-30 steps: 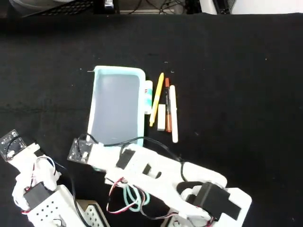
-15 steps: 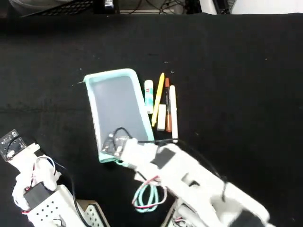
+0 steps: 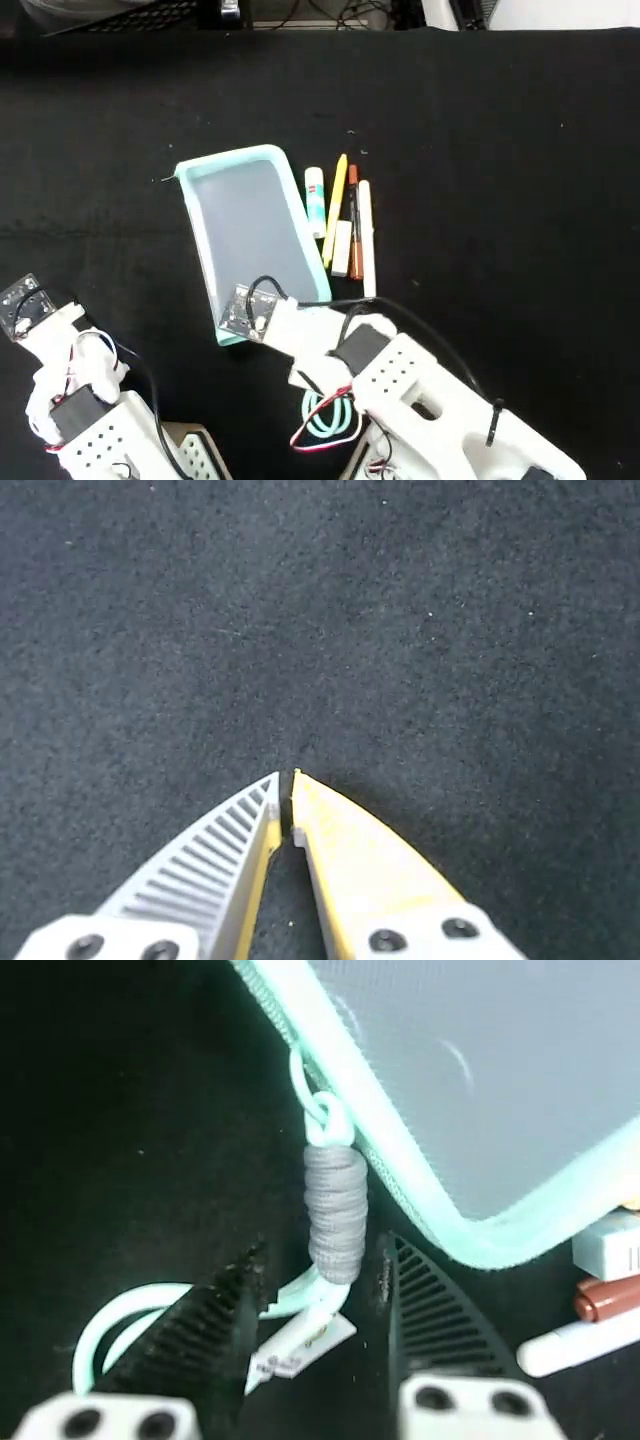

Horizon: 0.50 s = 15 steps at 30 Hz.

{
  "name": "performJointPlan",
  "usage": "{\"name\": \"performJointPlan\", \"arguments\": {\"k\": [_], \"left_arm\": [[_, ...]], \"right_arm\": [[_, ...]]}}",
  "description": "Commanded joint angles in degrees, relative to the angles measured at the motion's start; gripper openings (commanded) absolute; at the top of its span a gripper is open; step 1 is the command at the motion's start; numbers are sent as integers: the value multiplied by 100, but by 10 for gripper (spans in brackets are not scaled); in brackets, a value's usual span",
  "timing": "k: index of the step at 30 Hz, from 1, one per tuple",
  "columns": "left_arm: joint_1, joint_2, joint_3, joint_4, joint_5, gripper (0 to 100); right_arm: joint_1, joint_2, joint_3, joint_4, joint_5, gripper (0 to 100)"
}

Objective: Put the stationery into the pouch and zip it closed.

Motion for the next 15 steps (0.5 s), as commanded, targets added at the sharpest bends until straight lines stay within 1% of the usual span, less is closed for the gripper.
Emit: {"name": "performJointPlan", "arguments": {"k": [1, 4, 10, 13, 15], "left_arm": [[40, -9, 84, -79, 35, 44], [40, -9, 84, -79, 35, 44], [40, -9, 84, -79, 35, 44], [40, -9, 84, -79, 35, 44], [40, -9, 84, -79, 35, 44]], "right_arm": [[-62, -84, 145, -536, -202, 166], [-62, -84, 277, -791, -211, 166], [-79, -84, 110, -844, -211, 166], [-202, -40, 75, -844, -220, 165], [-299, 154, 40, -862, -378, 165]]}}
